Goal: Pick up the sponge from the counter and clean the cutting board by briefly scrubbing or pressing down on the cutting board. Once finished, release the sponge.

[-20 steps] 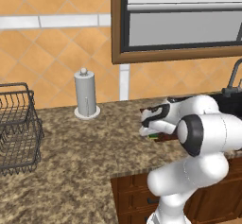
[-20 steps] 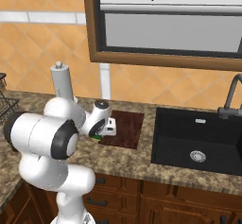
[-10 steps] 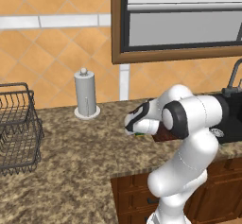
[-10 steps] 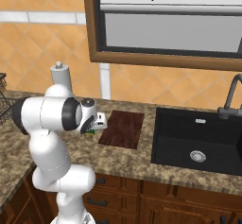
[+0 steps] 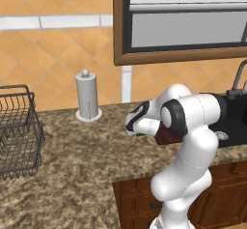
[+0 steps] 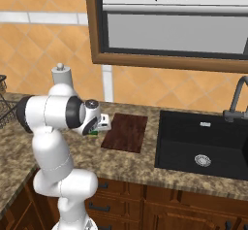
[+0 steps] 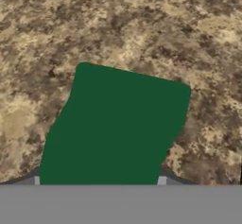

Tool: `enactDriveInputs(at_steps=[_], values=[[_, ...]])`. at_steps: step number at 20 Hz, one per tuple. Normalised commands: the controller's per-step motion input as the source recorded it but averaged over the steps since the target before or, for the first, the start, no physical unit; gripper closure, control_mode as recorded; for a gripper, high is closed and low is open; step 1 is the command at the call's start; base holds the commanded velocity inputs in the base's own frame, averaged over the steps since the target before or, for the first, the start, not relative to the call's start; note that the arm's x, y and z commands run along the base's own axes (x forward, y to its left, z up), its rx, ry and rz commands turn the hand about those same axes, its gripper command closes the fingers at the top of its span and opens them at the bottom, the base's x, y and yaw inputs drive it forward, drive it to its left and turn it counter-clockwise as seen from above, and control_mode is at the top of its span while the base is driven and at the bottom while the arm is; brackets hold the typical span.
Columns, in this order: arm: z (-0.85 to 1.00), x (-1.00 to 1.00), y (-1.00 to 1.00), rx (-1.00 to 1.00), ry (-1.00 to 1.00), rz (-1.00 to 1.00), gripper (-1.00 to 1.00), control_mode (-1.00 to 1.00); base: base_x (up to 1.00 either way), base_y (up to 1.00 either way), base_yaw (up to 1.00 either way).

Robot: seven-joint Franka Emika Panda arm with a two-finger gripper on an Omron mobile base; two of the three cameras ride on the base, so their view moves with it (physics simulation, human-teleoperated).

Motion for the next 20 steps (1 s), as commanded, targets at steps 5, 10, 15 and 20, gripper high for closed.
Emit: enactDriveInputs(at_steps=[5, 10, 15, 20], values=[[-0.01, 0.10, 0.04, -0.01, -0.03, 0.01, 1.00, -1.00, 0.00, 0.00, 0.00], [0.00, 0.00, 0.00, -0.04, -0.01, 0.02, 1.00, -1.00, 0.00, 0.00, 0.00], [0.00, 0.00, -0.04, -0.06, 0.00, 0.00, 1.00, -1.00, 0.00, 0.00, 0.00], [0.09, 0.00, -0.17, -0.01, 0.00, 0.00, 1.00, -1.00, 0.00, 0.00, 0.00]])
